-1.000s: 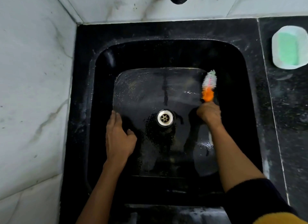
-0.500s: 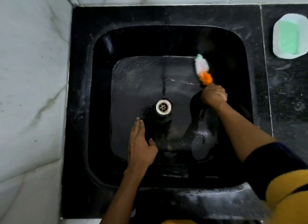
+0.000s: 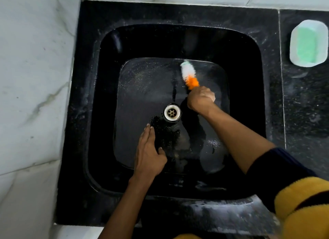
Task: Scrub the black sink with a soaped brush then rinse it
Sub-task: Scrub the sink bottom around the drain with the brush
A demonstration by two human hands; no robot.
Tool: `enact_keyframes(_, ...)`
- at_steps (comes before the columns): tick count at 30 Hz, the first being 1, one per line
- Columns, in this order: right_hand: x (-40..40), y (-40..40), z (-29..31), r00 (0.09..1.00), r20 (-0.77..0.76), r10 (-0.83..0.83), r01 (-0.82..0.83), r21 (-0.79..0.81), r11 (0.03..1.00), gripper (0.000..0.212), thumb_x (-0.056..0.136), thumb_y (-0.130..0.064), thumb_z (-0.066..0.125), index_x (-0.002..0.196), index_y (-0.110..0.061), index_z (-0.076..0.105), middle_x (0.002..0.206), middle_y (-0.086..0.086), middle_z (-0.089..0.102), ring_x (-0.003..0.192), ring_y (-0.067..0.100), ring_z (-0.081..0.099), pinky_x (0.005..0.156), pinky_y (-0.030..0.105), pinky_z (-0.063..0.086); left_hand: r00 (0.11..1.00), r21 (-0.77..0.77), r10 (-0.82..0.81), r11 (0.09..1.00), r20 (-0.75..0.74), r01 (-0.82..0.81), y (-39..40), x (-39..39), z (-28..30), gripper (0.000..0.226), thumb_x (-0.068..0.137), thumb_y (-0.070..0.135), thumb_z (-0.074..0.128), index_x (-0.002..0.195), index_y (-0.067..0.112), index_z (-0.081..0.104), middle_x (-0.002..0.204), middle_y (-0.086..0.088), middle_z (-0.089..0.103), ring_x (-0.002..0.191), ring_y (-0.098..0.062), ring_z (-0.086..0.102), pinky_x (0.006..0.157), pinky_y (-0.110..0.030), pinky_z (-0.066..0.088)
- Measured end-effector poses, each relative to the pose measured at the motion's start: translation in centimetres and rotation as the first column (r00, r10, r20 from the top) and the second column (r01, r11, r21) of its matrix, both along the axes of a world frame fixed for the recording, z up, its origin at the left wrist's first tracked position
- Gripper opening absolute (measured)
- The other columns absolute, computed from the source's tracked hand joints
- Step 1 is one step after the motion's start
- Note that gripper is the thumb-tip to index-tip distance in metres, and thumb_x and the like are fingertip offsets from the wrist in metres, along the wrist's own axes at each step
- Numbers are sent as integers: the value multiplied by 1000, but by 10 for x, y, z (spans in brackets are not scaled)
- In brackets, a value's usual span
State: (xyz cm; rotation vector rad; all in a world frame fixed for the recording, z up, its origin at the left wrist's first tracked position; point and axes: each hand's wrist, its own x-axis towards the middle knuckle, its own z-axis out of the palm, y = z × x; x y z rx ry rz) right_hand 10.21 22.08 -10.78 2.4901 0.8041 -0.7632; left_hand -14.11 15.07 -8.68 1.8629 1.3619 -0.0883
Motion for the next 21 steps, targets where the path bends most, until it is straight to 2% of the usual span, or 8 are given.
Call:
enact_keyframes(2,3,-3,-1,977,72,200,-201,7,980,31,96,-13,51,125,-11,60,128,7,61,116,24,60,83,33,50,1000,2,-16,1000,2,16,-1,2,1,80,87,11,58,157,12,18,165,3,10,151,-14,8,122,-24,8)
enact_keyframes(4,14,5,-1,913,130,386,-393,31,919,33,98,-13,42,127,-14,59,127,7,62,115,25,60,83,33,50,1000,0,-30,1000,1,30,-2,1,0,81,88,12,58,157,14,17,165,6,7,151,-12,7,122,-24,9)
enact_keyframes(9,57,48,5,847,122,518,-529,94,843,36,99,-15,39,132,-13,54,135,12,54,123,32,53,92,44,47,1000,-9,-19,1000,-10,19,-2,-2,-3,82,89,16,60,158,19,15,165,12,4,151,-8,3,124,-28,12)
enact_keyframes(13,79,63,10,851,152,502,-510,14,860,36,100,-19,39,130,-14,58,133,10,56,121,32,55,87,42,49,1000,-5,-27,1000,-9,27,-1,-2,-5,82,90,17,59,158,21,14,165,15,2,150,-5,1,122,-24,9)
enact_keyframes(17,106,48,10,919,198,340,-329,-88,940,37,96,-25,48,130,-14,59,133,8,56,121,31,55,88,42,50,1000,-12,-26,1000,14,26,-1,0,-4,81,90,16,59,158,21,15,164,15,2,151,-6,1,121,-23,8)
enact_keyframes(21,95,60,5,927,186,325,-320,-55,946,37,96,-19,46,130,-13,59,132,7,57,120,32,55,84,42,49,999,-15,-21,1000,45,22,-2,3,-3,80,91,16,58,158,21,14,165,15,-1,150,-5,-2,119,-20,5)
